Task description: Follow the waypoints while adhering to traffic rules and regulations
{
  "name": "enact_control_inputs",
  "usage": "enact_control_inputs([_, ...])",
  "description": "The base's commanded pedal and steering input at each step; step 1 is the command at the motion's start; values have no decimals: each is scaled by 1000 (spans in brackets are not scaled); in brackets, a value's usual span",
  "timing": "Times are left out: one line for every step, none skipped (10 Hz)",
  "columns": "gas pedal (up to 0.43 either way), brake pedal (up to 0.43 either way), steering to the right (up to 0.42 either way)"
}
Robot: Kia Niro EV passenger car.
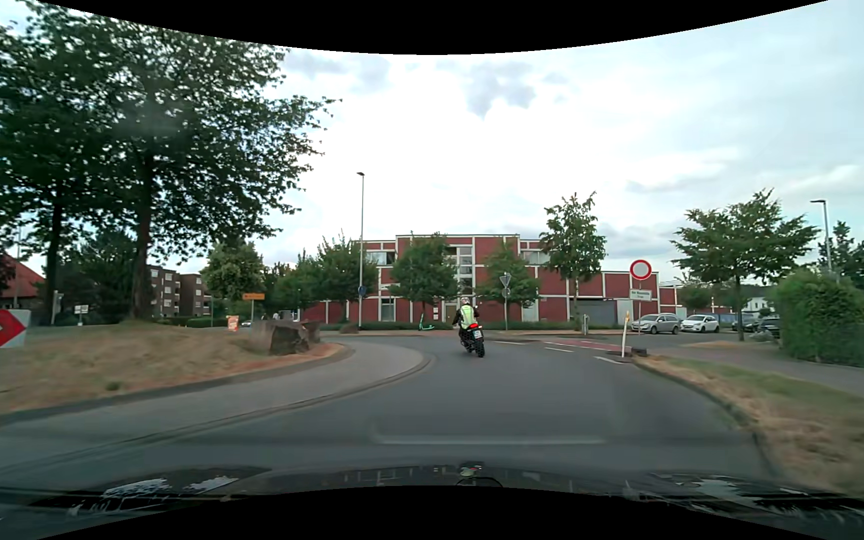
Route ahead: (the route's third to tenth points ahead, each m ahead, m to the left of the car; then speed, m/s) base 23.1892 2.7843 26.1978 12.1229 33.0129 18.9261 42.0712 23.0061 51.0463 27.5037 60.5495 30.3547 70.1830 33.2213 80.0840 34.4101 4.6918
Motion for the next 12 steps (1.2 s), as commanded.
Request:
enact_control_inputs([189,0,243])
enact_control_inputs([197,0,238])
enact_control_inputs([197,0,229])
enact_control_inputs([197,0,213])
enact_control_inputs([197,0,187])
enact_control_inputs([197,0,157])
enact_control_inputs([197,0,135])
enact_control_inputs([197,0,107])
enact_control_inputs([197,0,88])
enact_control_inputs([197,0,59])
enact_control_inputs([197,0,19])
enact_control_inputs([189,0,-18])
